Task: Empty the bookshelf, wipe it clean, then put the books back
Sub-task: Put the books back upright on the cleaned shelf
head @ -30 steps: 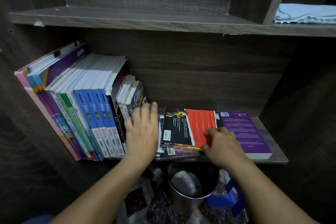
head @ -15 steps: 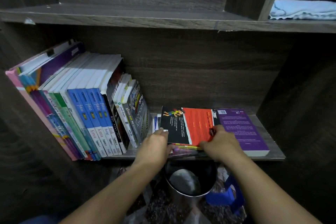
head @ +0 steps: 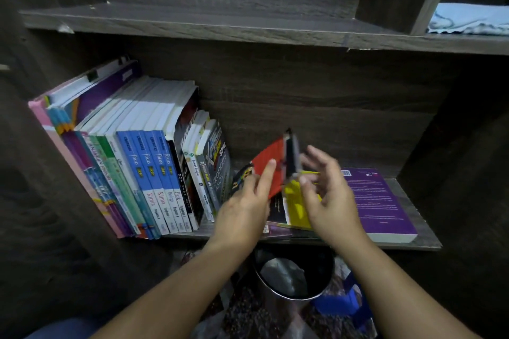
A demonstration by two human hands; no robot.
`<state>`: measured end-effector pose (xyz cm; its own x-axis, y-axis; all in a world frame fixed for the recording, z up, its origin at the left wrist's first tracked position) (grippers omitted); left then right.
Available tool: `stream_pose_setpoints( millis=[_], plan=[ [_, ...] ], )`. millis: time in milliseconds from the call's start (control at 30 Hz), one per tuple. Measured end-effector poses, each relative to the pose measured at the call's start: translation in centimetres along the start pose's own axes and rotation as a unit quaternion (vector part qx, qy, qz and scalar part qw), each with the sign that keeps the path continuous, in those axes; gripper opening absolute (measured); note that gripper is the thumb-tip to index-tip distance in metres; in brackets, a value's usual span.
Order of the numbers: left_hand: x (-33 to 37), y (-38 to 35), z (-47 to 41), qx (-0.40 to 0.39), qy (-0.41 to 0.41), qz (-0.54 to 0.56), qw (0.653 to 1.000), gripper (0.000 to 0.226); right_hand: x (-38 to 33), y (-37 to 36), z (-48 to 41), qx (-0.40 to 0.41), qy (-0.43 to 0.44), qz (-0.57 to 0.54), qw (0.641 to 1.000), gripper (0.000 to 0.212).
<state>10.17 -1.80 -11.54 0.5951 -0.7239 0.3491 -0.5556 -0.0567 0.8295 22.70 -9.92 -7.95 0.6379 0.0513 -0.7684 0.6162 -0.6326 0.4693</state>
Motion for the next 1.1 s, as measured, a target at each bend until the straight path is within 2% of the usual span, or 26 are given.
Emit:
stream_pose_setpoints(
  millis=[100,167,233,333,400,467,567,600,633,767,900,1100],
  plan=[
    [-0.7,0.8,-0.1,0.044,-0.006,-0.002,0.999,0.118,-0.1,-2.1,0.8,-0.098,0.046,0.02,0.994,0.058],
    [-1.3,1.4,-0.1,0.059,0.013,0.011,0.998,0.116,0.5,-2.5,1.0,-0.119,0.042,0.057,0.99,0.057],
    [-2.1,2.1,-0.2,0.085,0.039,0.041,0.995,0.097,1.3,-2.5,1.1,-0.138,0.035,0.107,0.984,0.05],
    [-4.0,2.9,-0.7,0.131,0.056,0.084,0.986,0.05,2.2,-2.3,1.1,-0.166,0.022,0.146,0.975,0.038],
    [-5.1,3.2,-1.1,0.118,0.083,0.089,0.985,0.036,2.3,-2.4,1.2,-0.18,0.019,0.158,0.971,0.036],
    [-5.1,3.6,-1.5,0.075,0.122,0.051,0.988,0.047,2.4,-2.4,1.2,-0.192,0.022,0.177,0.965,0.033],
    [-4.7,4.6,-1.7,0.021,0.192,-0.038,0.98,0.096,3.2,-2.4,1.2,-0.219,0.001,0.227,0.949,0.028],
    [-4.6,4.9,-1.7,0.004,0.21,-0.069,0.975,0.108,3.5,-2.4,1.2,-0.235,-0.012,0.252,0.939,0.027],
    [-4.6,5.3,-1.6,-0.003,0.22,-0.102,0.97,0.111,3.9,-2.4,1.3,-0.251,-0.026,0.279,0.926,0.027],
    [-5.1,6.0,-1.4,0.009,0.228,-0.154,0.961,0.094,4.4,-2.1,1.4,-0.276,-0.064,0.362,0.888,0.034],
    [-5.4,5.8,-1.4,0.018,0.216,-0.12,0.969,0.093,4.9,-1.5,1.5,-0.296,-0.109,0.431,0.846,0.046],
    [-3.5,5.2,-1.1,0.064,0.167,-0.122,0.976,0.091,5.0,-0.4,1.5,-0.297,-0.16,0.437,0.834,0.057]
  ],
)
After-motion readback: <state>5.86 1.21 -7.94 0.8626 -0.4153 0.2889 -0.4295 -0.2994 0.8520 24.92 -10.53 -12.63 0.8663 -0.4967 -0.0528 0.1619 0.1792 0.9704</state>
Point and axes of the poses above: each hand's wrist, its own z-axis away from the middle knuckle, its own y-axis out of the back of the hand, x = y × z, the point moved 5 cm from there along -z, towards the middle knuckle, and after that the axes turned 10 degrees about z, right-handed, at the moved point
